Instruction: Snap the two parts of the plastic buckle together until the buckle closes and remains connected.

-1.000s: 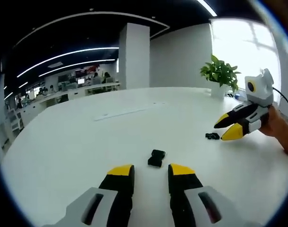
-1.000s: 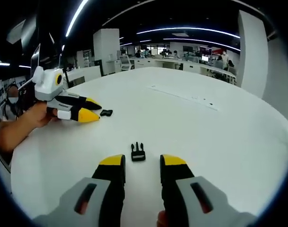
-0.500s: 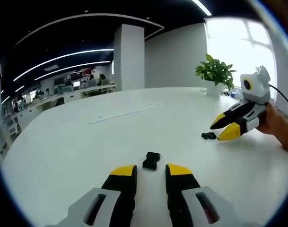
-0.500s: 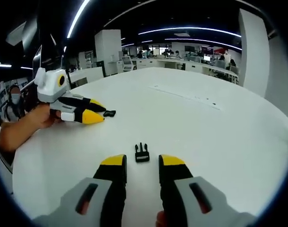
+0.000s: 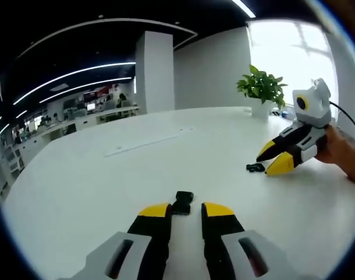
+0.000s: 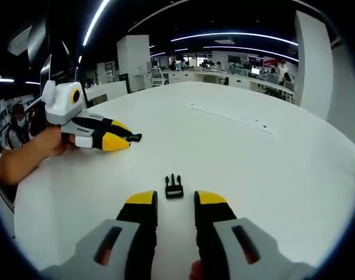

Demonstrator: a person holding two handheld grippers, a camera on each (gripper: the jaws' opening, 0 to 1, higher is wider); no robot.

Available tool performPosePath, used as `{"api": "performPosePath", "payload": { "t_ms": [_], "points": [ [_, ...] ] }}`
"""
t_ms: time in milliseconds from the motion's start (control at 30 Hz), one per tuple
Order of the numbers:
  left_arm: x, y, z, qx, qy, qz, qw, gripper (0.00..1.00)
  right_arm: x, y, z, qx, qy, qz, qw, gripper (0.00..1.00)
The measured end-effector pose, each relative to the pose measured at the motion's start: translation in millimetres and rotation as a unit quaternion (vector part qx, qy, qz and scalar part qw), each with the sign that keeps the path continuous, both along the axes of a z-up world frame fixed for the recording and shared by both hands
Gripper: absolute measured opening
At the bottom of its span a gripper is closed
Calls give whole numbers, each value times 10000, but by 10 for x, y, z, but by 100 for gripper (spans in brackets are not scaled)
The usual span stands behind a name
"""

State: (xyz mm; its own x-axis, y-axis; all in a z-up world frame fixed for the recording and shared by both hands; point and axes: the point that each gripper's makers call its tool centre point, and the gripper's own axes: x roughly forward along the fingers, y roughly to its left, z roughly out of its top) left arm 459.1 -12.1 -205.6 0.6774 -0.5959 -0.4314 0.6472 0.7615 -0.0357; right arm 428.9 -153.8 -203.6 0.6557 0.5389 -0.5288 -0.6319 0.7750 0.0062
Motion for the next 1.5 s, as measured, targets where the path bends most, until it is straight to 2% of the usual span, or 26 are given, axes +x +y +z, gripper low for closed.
{"api": "performPosePath", "payload": {
  "t_ms": [1500],
  "points": [
    [46, 28, -34, -47, -29, 95, 9999, 12, 38, 74, -5, -113, -292, 16, 9995, 15]
  ]
}}
